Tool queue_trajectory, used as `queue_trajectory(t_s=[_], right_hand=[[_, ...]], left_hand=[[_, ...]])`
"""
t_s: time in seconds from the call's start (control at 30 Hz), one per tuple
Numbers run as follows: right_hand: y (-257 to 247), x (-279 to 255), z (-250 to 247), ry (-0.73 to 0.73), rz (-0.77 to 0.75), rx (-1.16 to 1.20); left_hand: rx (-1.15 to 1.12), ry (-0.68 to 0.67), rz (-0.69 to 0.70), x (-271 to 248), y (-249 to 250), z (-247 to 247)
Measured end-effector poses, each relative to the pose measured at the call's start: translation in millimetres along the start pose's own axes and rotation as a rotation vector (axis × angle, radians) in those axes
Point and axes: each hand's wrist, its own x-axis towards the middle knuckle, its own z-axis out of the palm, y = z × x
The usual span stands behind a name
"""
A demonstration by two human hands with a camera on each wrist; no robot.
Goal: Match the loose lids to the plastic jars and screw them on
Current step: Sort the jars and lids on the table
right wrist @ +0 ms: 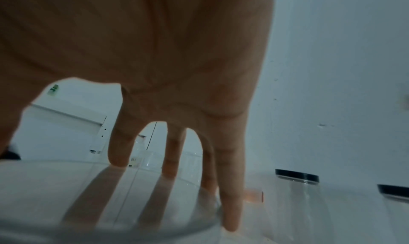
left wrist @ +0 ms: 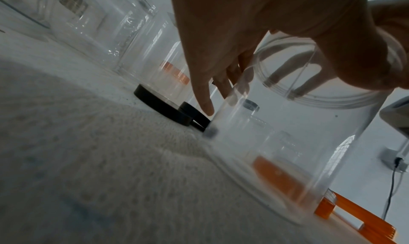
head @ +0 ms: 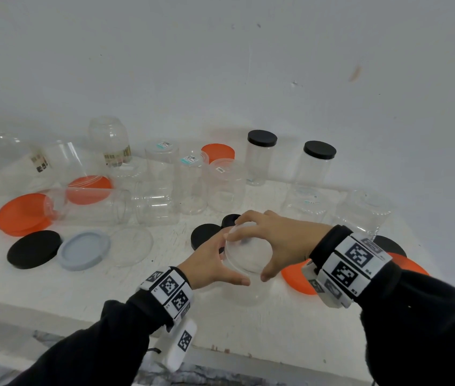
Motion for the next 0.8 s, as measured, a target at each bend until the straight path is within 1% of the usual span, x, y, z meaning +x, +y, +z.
queue_trajectory(t_s=[0.13,0.27,0.53,0.63,0.7,0.8], right_hand=[[2.0,0.6,-0.6,-0.014,-0.034,0.052],[3.7,2.0,-1.0,-0.019,-0.044,0.084],[5.4,4.9,-2.9,-0.049,-0.068,0.076],[4.2,4.9,-1.6,-0.011,-0.028,0.022],[1.6,4.6,0.3,0.049,0.027,-0.035],[-4.0,4.9,5.2,0.131,0.085,-0.092]], left_hand=[[0.002,-0.030,-0.002,0.8,0.1,-1.9],[-0.005,-0.028,-0.008,0.8,0.7,-2.3],[-0.017,-0.030,-0.022,0.5,0.6,-2.8],[-0.011,-0.004,-0.021,0.0,0.2,-0.3],[-0.005,0.017,-0.018,-0.8,0.6,1.1],[0.004,0.015,-0.004,-1.5,1.1,1.9]])
